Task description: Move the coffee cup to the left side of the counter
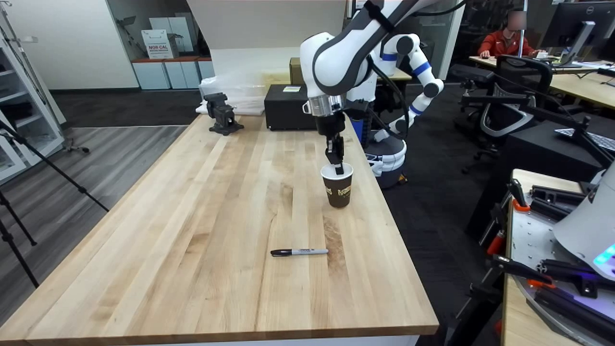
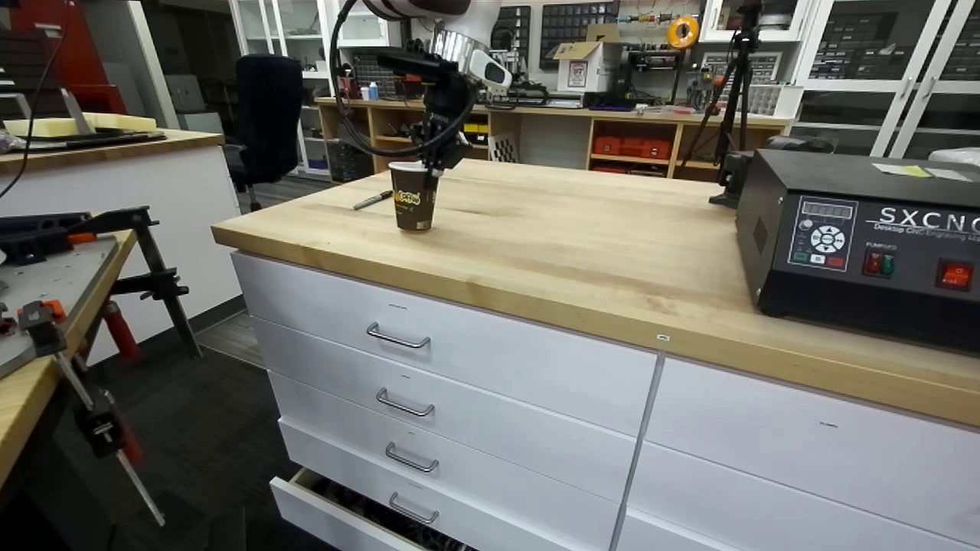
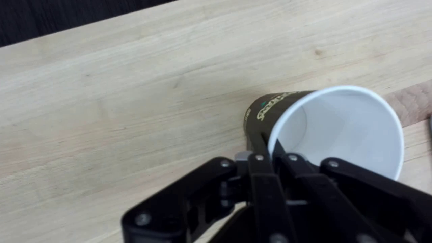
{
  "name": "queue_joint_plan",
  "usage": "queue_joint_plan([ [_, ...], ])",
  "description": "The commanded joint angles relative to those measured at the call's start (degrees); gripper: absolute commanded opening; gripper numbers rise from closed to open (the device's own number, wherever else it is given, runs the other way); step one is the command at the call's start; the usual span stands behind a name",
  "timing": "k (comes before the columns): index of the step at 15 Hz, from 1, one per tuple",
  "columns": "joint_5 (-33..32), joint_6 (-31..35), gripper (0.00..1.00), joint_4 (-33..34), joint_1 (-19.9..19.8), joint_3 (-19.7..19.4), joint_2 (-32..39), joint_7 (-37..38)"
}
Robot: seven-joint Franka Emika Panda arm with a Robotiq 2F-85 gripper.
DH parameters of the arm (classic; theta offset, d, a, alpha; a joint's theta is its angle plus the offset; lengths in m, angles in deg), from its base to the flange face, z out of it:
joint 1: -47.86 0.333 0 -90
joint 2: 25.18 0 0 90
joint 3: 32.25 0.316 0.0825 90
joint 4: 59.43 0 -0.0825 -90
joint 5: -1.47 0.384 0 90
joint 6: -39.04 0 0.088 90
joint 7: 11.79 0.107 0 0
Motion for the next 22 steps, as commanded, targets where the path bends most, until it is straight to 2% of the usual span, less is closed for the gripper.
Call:
queue_joint_plan([
  [1, -0.9, -2.4, 0.03, -0.9, 1.9, 2.2, -2.3, -1.5],
  [14, -3.8, -4.7, 0.03, 1.9, 12.3, 9.9, -2.0, -3.8],
  [22, -1.3, -1.3, 0.04, 2.0, 12.7, 11.8, -1.2, -4.7],
])
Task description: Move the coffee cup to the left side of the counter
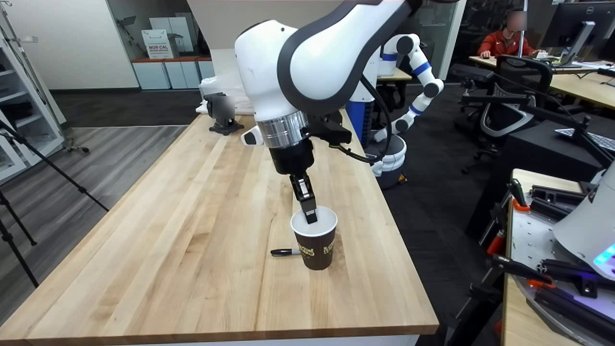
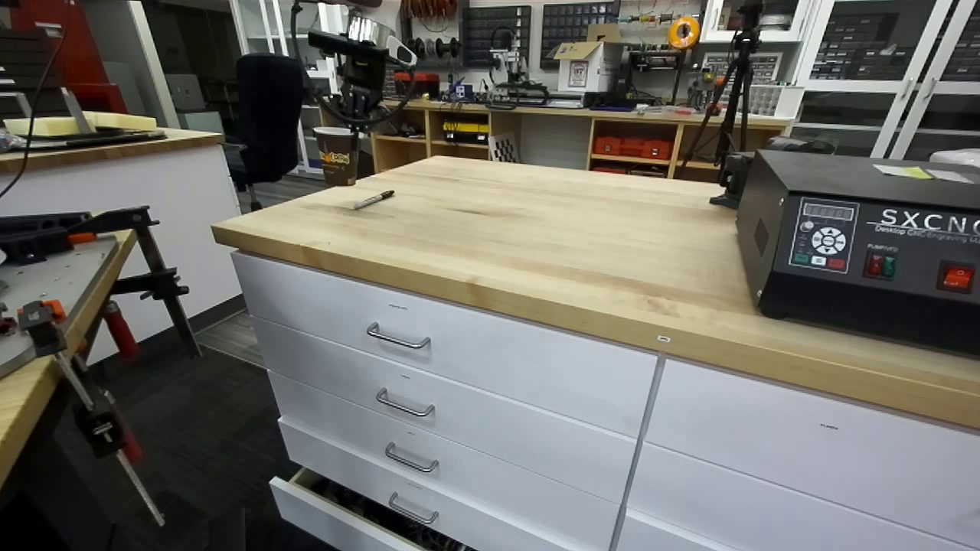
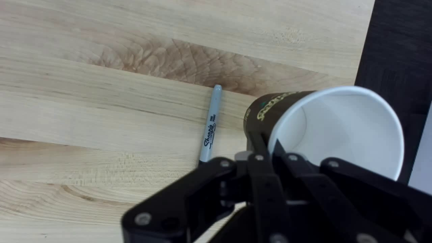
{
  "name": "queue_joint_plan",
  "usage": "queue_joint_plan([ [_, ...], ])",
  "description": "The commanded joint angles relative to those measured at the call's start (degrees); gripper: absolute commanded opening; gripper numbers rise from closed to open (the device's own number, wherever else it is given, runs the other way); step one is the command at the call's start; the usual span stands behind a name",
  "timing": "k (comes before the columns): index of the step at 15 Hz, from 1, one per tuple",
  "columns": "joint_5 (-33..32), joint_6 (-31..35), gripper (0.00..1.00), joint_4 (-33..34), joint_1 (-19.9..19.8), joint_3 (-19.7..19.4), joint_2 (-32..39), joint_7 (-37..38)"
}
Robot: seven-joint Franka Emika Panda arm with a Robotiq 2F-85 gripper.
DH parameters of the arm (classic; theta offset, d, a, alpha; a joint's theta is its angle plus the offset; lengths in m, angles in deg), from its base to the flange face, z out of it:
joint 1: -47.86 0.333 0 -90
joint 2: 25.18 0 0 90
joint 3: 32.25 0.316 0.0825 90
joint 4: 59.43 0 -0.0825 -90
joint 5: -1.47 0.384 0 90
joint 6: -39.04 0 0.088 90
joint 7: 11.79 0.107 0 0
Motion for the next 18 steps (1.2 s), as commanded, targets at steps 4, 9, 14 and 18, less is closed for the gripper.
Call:
queue_joint_plan([
  [4, 2.1, 0.6, 0.29, 0.6, -0.6, 0.5, 0.8, -2.6],
  [9, 2.5, 0.0, 0.55, 1.1, -0.8, 0.4, 1.0, -3.7],
  [14, 2.2, -1.5, 0.86, 1.8, -1.1, -0.2, 0.6, -3.8],
  [18, 0.8, -6.3, 1.0, 2.6, -0.9, -1.7, -0.4, -2.3],
])
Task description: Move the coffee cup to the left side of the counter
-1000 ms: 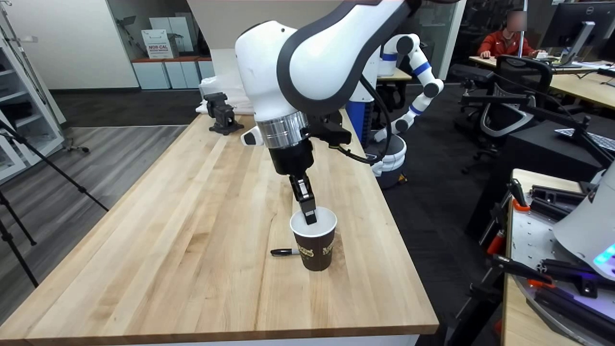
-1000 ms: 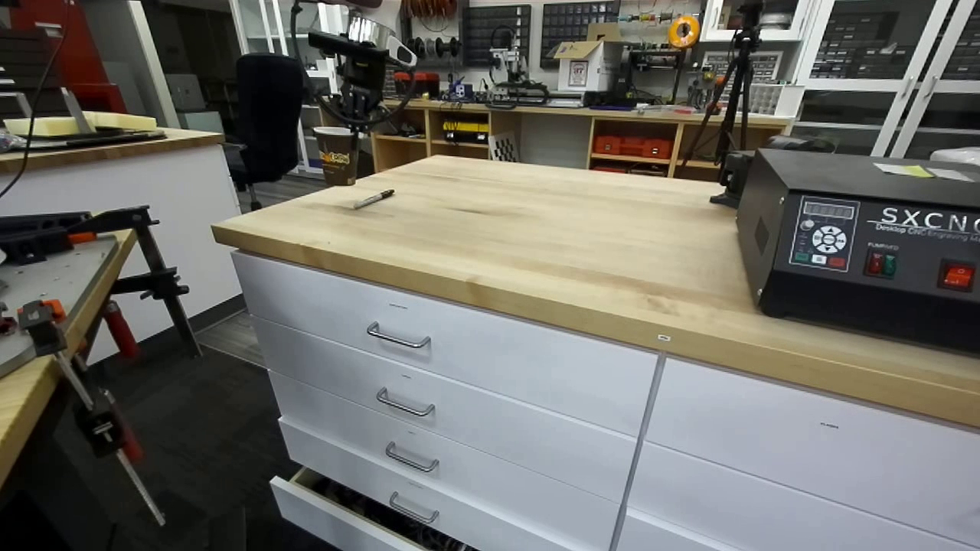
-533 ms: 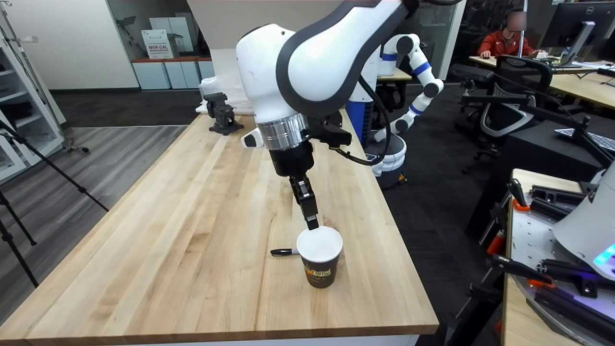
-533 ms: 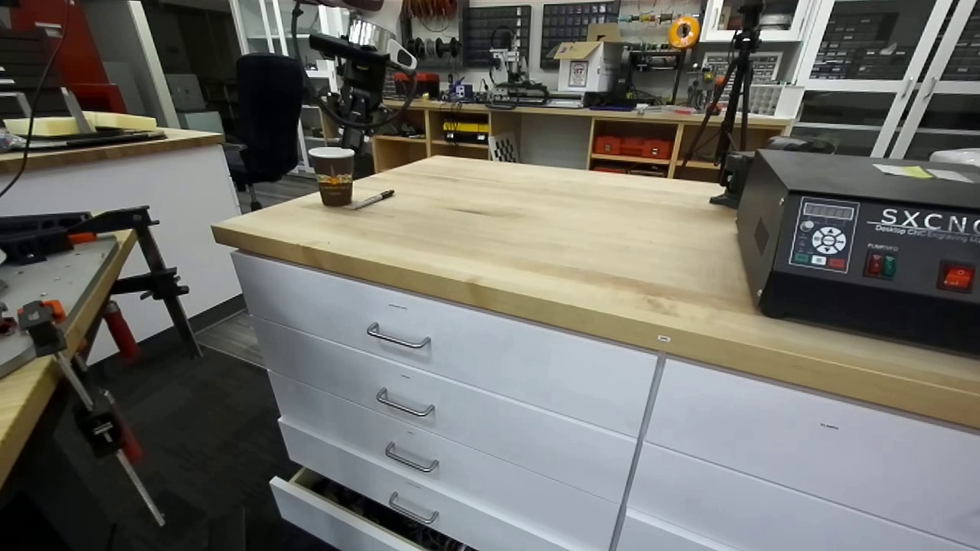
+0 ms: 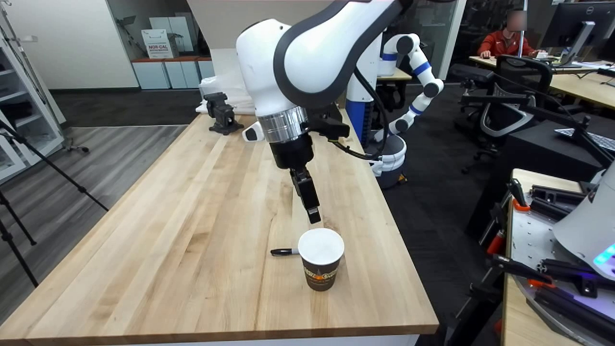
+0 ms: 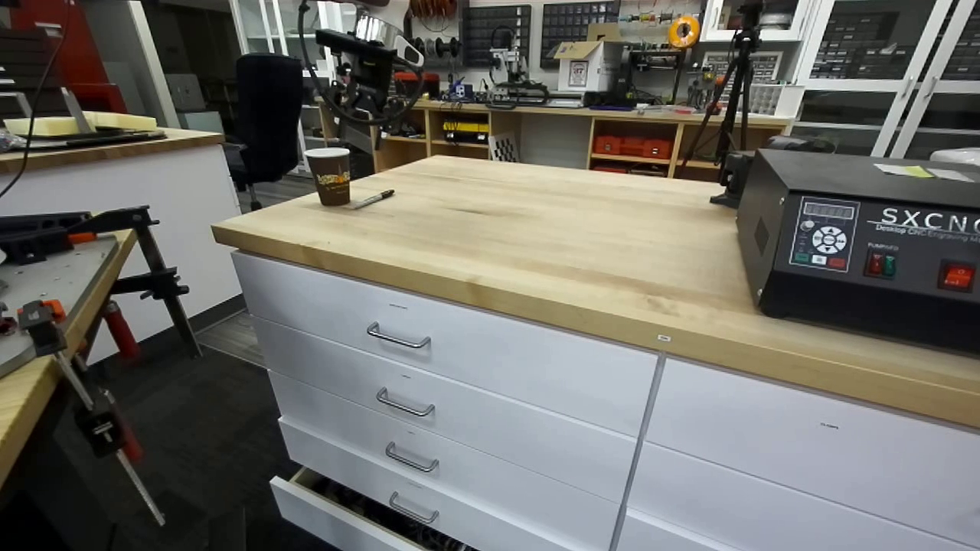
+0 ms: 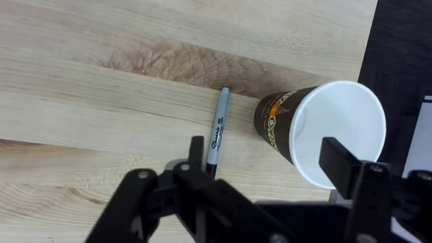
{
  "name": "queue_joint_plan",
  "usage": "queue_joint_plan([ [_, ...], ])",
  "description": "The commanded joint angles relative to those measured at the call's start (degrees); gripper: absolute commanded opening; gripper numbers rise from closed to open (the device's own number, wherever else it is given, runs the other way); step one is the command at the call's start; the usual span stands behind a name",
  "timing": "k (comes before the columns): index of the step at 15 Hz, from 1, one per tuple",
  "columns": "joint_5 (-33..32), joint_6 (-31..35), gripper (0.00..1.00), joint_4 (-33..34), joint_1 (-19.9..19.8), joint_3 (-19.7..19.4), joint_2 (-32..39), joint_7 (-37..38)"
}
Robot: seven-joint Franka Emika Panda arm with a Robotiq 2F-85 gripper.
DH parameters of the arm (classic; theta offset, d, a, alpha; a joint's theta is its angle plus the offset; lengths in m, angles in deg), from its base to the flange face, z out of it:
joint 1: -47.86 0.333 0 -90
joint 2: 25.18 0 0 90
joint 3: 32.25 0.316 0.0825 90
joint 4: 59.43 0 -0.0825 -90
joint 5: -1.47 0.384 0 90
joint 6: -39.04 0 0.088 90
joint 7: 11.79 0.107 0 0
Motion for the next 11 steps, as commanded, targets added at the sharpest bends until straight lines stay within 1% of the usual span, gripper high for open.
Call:
queue_joint_plan([
  [1, -0.8, -5.4, 1.0, 1.2, -0.2, -1.2, -1.2, 0.9],
  [3, -0.9, -6.0, 1.0, 0.5, -0.6, -1.9, -2.6, 1.1],
  [5, -0.9, -5.4, 1.0, -0.4, -1.3, -2.8, -4.2, 1.3],
  [6, -0.4, -3.7, 1.0, 1.1, -0.7, -2.1, -1.1, 0.2],
  [11, -0.4, -4.0, 1.0, 1.1, -1.5, -2.6, -2.2, 0.2],
])
